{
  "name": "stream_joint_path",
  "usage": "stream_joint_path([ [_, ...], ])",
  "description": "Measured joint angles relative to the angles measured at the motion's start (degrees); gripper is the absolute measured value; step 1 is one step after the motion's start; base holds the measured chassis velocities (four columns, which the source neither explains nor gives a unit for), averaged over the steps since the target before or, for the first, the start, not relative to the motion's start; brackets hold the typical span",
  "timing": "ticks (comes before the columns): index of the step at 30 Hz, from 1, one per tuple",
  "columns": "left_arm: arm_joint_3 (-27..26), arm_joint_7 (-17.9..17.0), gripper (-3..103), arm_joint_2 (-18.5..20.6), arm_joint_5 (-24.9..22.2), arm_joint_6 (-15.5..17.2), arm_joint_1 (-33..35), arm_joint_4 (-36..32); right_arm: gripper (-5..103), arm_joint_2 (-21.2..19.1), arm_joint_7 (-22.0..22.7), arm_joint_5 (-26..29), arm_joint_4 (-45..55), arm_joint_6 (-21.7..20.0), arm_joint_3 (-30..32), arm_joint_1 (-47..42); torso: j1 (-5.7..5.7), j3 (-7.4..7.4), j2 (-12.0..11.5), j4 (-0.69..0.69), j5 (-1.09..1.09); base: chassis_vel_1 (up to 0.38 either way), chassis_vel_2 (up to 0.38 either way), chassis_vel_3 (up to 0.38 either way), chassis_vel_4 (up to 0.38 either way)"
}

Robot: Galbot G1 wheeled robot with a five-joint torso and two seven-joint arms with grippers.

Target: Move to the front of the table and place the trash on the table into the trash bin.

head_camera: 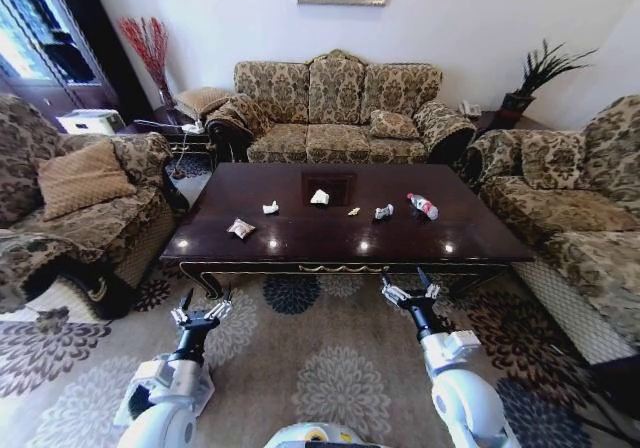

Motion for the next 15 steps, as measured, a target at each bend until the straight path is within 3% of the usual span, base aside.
stream_joint_path([
  [9, -0.17, -0.41, 97, 1.03, -0.90, 2.09, -0.24, 1.11, 100, 0.05, 0.14, 1.05, -0.21, 3.05, -0.08, -0.83, 0.00, 0.00, 0.00, 0.02, -0.05, 0.202, 0.192, -0.177, -0.185],
  [15, -1.08, -0.20, 97, 1.68, -1.89, 3.58, -0.38, 2.45, 100, 0.28, -0.23, 1.05, -0.20, 3.89, -0.24, -0.83, 0.00, 0.00, 0.00, 0.01, 0.02, 0.033, 0.021, -0.034, -0.020],
])
